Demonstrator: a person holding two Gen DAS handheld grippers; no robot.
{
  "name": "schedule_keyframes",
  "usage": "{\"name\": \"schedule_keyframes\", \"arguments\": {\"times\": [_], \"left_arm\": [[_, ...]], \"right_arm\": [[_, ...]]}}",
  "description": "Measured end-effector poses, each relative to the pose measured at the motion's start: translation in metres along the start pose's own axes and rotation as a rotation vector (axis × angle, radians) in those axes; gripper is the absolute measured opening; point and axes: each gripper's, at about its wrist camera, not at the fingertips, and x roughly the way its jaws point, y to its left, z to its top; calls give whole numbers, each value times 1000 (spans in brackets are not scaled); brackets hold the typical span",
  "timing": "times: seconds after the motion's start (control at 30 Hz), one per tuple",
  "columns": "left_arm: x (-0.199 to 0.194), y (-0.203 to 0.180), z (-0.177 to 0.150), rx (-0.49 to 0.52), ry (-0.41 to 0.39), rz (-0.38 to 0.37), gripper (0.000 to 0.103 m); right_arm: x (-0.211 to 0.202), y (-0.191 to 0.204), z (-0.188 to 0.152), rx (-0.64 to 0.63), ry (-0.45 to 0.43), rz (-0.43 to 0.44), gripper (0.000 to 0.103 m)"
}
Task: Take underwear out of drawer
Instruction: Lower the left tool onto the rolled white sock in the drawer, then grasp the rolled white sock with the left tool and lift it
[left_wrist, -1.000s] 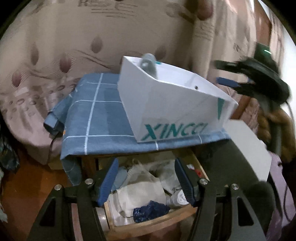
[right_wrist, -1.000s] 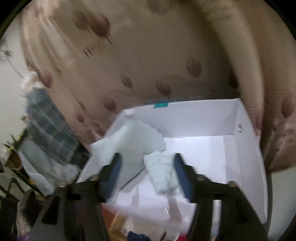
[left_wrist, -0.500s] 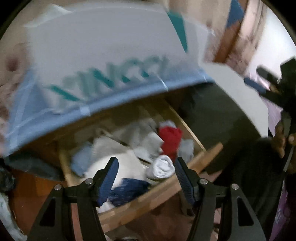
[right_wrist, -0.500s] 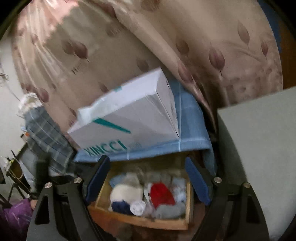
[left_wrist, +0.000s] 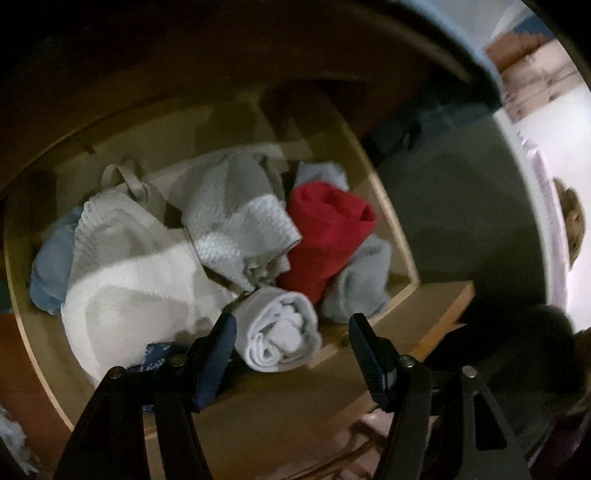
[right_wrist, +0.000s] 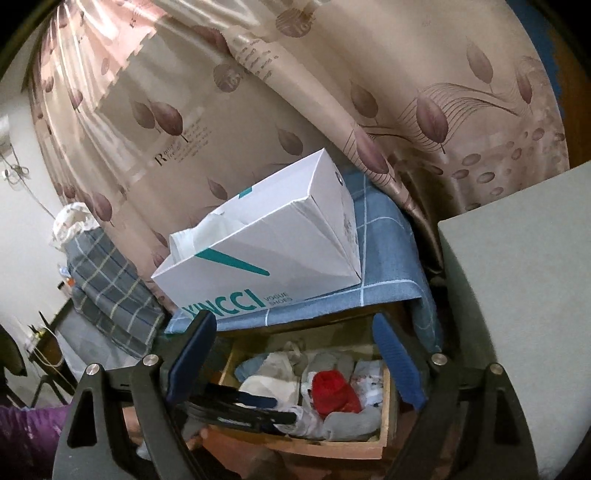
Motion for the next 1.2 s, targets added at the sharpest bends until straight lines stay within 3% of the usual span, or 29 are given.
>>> {"name": "schedule_keyframes", "arguments": {"times": [0.23,0.4,0.43,0.5,0.63,0.93,1.2], "left_arm": [[21,3,7,-7,56,25,65],[40,1,10,22,109,89,65],[41,3,10,9,103,71,65],[41,10,8,-25,80,81,40],[27,4,-1,-6,-11,114,33],[-68,-9,-47,-60,-284,30,33],[-140,-24,-84,-81,-434,-33,33]], "right_arm": [[0,0,1,12,-5,19,87],[0,0,1,10,-4,17,88],[0,0,1,10,-4,17,89],[0,-1,1,16,-10,15,90],[-1,-4,1,28,-18,5,90],[-4,-11,2,52,-36,-17,94],[1,-2,1,3,-16,-53,95]]}}
